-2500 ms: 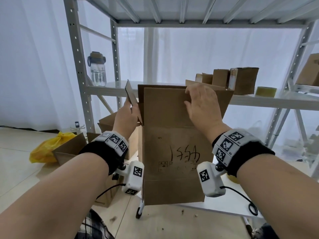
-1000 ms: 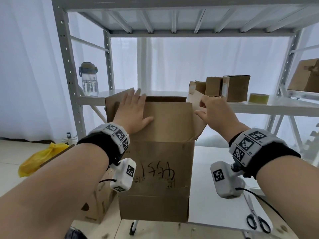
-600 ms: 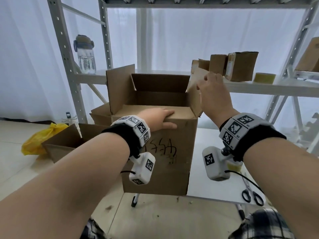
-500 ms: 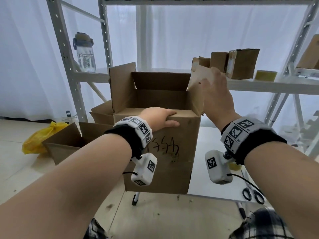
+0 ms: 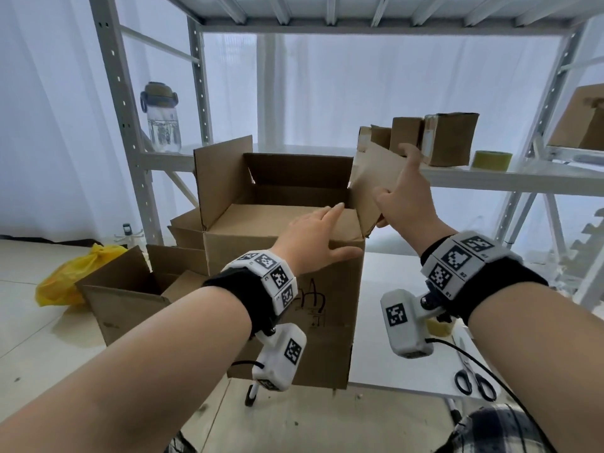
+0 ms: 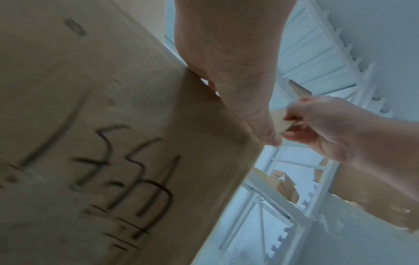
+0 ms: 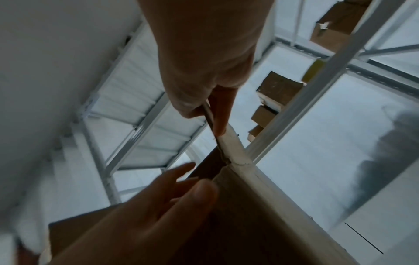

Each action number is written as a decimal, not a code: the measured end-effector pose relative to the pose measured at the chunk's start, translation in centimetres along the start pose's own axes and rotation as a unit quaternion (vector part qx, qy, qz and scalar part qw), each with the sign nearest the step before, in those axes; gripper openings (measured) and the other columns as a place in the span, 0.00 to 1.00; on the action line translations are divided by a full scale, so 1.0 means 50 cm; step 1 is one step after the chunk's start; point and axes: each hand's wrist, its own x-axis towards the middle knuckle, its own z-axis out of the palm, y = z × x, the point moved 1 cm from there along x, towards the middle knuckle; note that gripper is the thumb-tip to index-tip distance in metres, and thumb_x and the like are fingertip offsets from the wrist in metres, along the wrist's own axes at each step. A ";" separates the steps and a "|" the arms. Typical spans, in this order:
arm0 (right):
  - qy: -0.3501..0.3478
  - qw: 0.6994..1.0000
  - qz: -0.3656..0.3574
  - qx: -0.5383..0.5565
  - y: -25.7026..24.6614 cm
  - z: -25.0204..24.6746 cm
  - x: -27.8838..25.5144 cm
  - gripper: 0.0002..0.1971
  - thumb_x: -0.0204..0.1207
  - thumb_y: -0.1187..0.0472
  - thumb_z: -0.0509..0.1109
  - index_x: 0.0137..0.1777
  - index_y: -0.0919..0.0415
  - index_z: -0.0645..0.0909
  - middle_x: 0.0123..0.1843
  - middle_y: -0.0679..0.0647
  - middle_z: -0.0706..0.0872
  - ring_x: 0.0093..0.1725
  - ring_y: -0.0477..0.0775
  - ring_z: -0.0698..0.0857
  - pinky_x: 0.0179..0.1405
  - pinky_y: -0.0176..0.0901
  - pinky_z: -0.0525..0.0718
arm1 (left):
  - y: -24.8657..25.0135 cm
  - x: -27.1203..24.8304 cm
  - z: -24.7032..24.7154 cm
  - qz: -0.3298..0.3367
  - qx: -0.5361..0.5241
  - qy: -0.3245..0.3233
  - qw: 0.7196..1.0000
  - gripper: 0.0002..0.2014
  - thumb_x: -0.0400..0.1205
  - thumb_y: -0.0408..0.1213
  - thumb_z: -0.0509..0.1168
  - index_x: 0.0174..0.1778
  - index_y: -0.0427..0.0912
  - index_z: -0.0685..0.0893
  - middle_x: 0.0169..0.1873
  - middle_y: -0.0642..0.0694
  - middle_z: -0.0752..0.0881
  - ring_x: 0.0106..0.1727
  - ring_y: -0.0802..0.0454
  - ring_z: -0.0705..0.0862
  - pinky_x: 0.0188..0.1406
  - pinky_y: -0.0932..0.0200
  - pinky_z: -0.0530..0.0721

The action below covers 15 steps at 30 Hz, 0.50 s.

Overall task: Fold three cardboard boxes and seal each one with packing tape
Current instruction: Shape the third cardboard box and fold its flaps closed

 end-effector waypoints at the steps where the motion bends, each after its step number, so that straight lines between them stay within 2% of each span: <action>1: -0.005 1.000 -0.016 0.010 -0.012 0.001 -0.009 0.29 0.77 0.71 0.65 0.75 0.53 0.59 0.47 0.55 0.75 0.34 0.53 0.84 0.28 0.45 0.89 | 0.015 0.002 0.005 -0.002 -0.010 -0.011 1.000 0.47 0.76 0.67 0.62 0.84 0.54 0.46 0.81 0.46 0.64 0.79 0.45 0.66 0.77 0.40 0.66; 3: -0.016 0.998 -0.050 0.025 -0.032 0.004 -0.027 0.20 0.77 0.70 0.65 0.64 0.55 0.64 0.42 0.56 0.76 0.28 0.52 0.82 0.20 0.38 0.84 | 0.038 0.004 0.012 0.002 -0.030 -0.009 1.000 0.45 0.78 0.62 0.64 0.83 0.56 0.43 0.72 0.43 0.75 0.67 0.43 0.79 0.68 0.39 0.77; 4: -0.018 0.997 -0.063 0.034 -0.041 0.006 -0.035 0.18 0.76 0.70 0.66 0.60 0.56 0.65 0.39 0.54 0.76 0.26 0.52 0.82 0.19 0.37 0.83 | 0.044 0.003 0.013 0.004 -0.040 0.013 0.999 0.42 0.80 0.57 0.63 0.83 0.55 0.43 0.62 0.42 0.82 0.56 0.43 0.84 0.60 0.41 0.83; 6: -0.019 0.996 -0.067 0.057 -0.056 0.004 -0.048 0.13 0.76 0.69 0.66 0.56 0.57 0.67 0.38 0.54 0.77 0.26 0.53 0.84 0.21 0.39 0.85 | 0.047 -0.006 0.008 -0.002 -0.021 0.051 0.998 0.35 0.85 0.45 0.59 0.83 0.51 0.45 0.42 0.44 0.84 0.38 0.45 0.85 0.44 0.45 0.87; 8: -0.039 0.994 -0.061 0.086 -0.056 -0.012 -0.053 0.07 0.79 0.63 0.65 0.54 0.58 0.70 0.41 0.53 0.79 0.33 0.54 0.86 0.28 0.41 0.87 | 0.038 -0.023 0.005 -0.008 0.032 0.072 0.997 0.33 0.87 0.40 0.55 0.84 0.50 0.43 0.34 0.47 0.83 0.30 0.47 0.84 0.36 0.49 0.88; 10: -0.090 0.990 -0.067 0.086 -0.042 -0.035 -0.051 0.10 0.82 0.53 0.64 0.56 0.58 0.73 0.47 0.51 0.80 0.44 0.52 0.84 0.40 0.45 0.87 | 0.018 -0.042 -0.005 0.002 0.062 0.073 0.995 0.32 0.88 0.39 0.54 0.84 0.50 0.44 0.36 0.47 0.85 0.28 0.50 0.84 0.32 0.55 0.87; 12: -0.130 0.988 -0.083 0.030 -0.015 -0.060 -0.041 0.15 0.81 0.46 0.65 0.61 0.55 0.75 0.59 0.51 0.77 0.55 0.51 0.79 0.54 0.47 0.84 | 0.000 -0.058 -0.019 0.029 0.094 0.069 0.993 0.31 0.88 0.38 0.53 0.85 0.51 0.46 0.44 0.46 0.86 0.31 0.48 0.84 0.31 0.55 0.86; 15: -0.175 0.976 -0.112 -0.072 0.023 -0.077 -0.025 0.23 0.74 0.50 0.75 0.68 0.52 0.75 0.70 0.53 0.70 0.67 0.53 0.73 0.66 0.47 0.75 | -0.016 -0.068 -0.042 0.082 0.124 0.071 0.986 0.30 0.88 0.37 0.53 0.85 0.50 0.49 0.60 0.45 0.84 0.37 0.43 0.86 0.36 0.49 0.86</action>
